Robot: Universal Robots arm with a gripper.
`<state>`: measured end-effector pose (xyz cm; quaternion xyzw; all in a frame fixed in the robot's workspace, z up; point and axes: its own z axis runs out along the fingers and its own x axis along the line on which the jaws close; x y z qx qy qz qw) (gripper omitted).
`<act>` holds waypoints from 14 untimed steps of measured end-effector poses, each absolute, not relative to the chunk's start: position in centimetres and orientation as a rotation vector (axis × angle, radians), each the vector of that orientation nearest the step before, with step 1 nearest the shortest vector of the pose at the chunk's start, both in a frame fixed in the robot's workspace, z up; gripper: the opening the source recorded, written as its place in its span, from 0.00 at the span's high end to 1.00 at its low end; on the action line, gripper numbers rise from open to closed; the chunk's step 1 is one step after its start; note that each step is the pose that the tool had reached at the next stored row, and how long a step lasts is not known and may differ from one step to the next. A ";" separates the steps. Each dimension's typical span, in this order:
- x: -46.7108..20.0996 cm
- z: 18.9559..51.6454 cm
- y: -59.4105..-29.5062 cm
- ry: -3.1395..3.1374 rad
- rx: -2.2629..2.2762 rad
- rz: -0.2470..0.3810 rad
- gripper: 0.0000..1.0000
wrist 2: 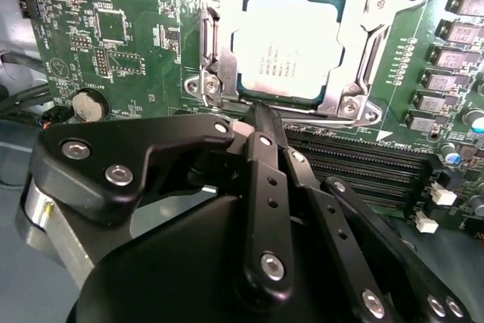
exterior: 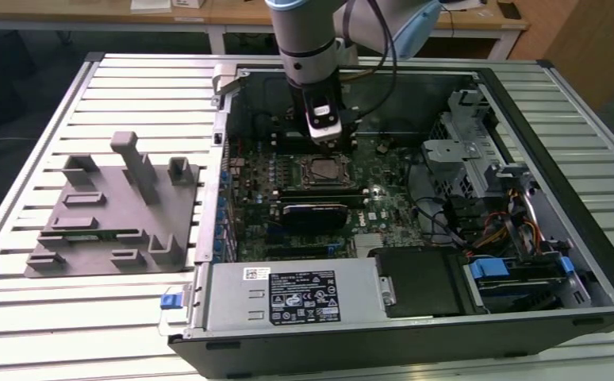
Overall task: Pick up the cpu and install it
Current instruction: 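Install the first cpu locking lever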
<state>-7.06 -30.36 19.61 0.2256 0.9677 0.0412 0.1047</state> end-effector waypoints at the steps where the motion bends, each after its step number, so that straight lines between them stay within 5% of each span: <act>1: -7.1 19.7 -30.4 2.853 0.665 0.122 0.89; 14: -7.1 19.9 -29.8 2.853 0.665 0.122 0.89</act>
